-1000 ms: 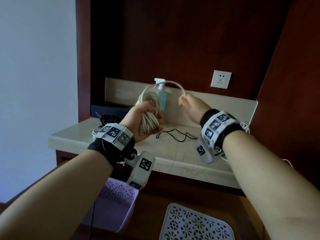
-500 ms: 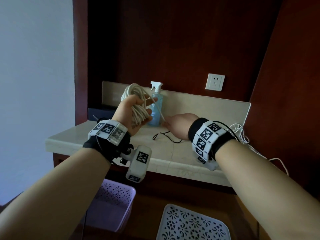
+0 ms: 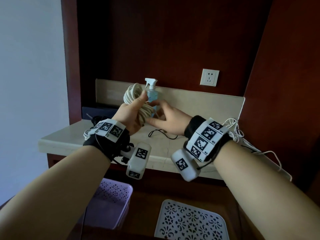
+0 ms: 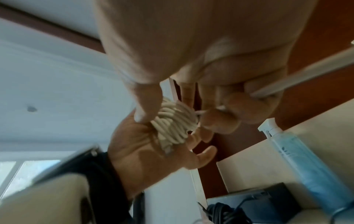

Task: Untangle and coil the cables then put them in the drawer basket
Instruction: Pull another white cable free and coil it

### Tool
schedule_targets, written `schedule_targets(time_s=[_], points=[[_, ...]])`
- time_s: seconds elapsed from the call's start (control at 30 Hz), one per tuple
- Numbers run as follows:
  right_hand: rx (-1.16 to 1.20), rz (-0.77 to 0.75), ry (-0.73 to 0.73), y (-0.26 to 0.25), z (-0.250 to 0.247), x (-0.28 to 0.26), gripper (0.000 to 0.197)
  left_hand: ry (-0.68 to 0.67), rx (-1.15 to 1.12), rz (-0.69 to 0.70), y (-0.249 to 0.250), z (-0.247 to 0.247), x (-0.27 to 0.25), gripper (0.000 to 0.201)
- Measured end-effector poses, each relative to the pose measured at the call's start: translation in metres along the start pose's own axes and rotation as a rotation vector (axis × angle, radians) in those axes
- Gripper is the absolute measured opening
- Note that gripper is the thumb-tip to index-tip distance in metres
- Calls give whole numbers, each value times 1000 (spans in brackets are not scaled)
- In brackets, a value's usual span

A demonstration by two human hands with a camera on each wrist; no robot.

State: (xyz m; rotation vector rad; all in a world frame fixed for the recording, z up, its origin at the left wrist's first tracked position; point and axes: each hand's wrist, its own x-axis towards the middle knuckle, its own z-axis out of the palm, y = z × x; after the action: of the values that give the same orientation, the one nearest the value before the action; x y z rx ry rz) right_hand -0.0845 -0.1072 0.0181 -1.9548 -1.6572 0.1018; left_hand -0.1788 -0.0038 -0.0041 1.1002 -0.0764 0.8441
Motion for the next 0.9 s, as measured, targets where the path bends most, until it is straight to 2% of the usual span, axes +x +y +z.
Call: schedule_targets(time_s=[0.1,0.23,0.3,0.37,0.4,0.47,0.53,0.57,0.6,0.67,0.7,0.73,0.9], points=[[105,23,83,-4,-4,2,64,-31,33,-11,-2,9,-2,29],[113,78,68,-6,-8,2,77,-21,167,6,-6,14,1,23],[123,72,86,-5,-7,1,65,-67,199,13,-8,14,3,20],[123,42,130,-6,-6,-2,30,-97,214,11,-7,11,6,35],[117,33,152,-7,-4,-3,22,-111,226,11,-6,11,7,50],[78,21,199,-9,0,0,16,-130,295,20,-7,12,9,85],[21,4,213,-9,3,6,32,-159,359,27,-8,14,10,107],[12,1,203,-8,4,7,35,-182,371,23,-7,14,10,111],[14,1,199,-6,3,9,33,-212,379,22,-5,14,10,107],[6,35,236,-3,0,7,31,-280,406,38,2,15,9,72],[-16,73,266,0,-4,5,36,-301,433,45,7,17,7,52],[-49,106,280,1,-6,4,42,-310,462,50,12,18,7,40],[-96,34,174,-7,-15,-4,50,-339,442,55,16,18,7,33]])
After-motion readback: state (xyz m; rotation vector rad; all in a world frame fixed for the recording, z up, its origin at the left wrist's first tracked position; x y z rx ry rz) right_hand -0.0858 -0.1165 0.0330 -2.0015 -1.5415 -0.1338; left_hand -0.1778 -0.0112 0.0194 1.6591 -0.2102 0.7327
